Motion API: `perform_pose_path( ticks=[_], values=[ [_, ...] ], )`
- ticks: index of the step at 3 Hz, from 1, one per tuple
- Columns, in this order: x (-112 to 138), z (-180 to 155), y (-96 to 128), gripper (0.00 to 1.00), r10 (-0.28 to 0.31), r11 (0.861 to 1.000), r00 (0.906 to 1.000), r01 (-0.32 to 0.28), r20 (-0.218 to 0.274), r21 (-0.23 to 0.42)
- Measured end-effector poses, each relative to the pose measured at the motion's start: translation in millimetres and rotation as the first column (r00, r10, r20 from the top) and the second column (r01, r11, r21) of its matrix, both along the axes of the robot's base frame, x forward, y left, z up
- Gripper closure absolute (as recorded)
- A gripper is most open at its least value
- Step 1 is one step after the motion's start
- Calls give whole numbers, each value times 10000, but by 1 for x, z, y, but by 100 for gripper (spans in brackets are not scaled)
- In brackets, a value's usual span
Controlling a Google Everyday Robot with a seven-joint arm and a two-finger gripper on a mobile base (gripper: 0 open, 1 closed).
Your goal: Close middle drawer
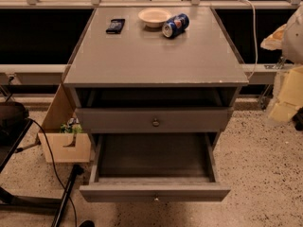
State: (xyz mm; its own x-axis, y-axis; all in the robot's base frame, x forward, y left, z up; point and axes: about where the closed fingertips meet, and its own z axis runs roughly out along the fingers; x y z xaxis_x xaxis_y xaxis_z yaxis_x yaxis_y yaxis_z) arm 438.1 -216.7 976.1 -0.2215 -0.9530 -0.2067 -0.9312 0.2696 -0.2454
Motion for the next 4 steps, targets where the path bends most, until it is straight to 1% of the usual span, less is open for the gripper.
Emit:
perform_pose_path(
  ticks=[1, 2, 3, 4],
  values=[
    [0, 0, 0, 0, 0, 10000, 10000, 0, 0, 0],
    [2, -31, -3, 2, -424, 9976, 9991, 419, 83, 556],
    [8, -89, -5, 32, -1169, 9801, 9925, 1096, 349, 1655],
    [18, -133, -1, 57, -1733, 9541, 9828, 1514, 639, 2583]
  ],
)
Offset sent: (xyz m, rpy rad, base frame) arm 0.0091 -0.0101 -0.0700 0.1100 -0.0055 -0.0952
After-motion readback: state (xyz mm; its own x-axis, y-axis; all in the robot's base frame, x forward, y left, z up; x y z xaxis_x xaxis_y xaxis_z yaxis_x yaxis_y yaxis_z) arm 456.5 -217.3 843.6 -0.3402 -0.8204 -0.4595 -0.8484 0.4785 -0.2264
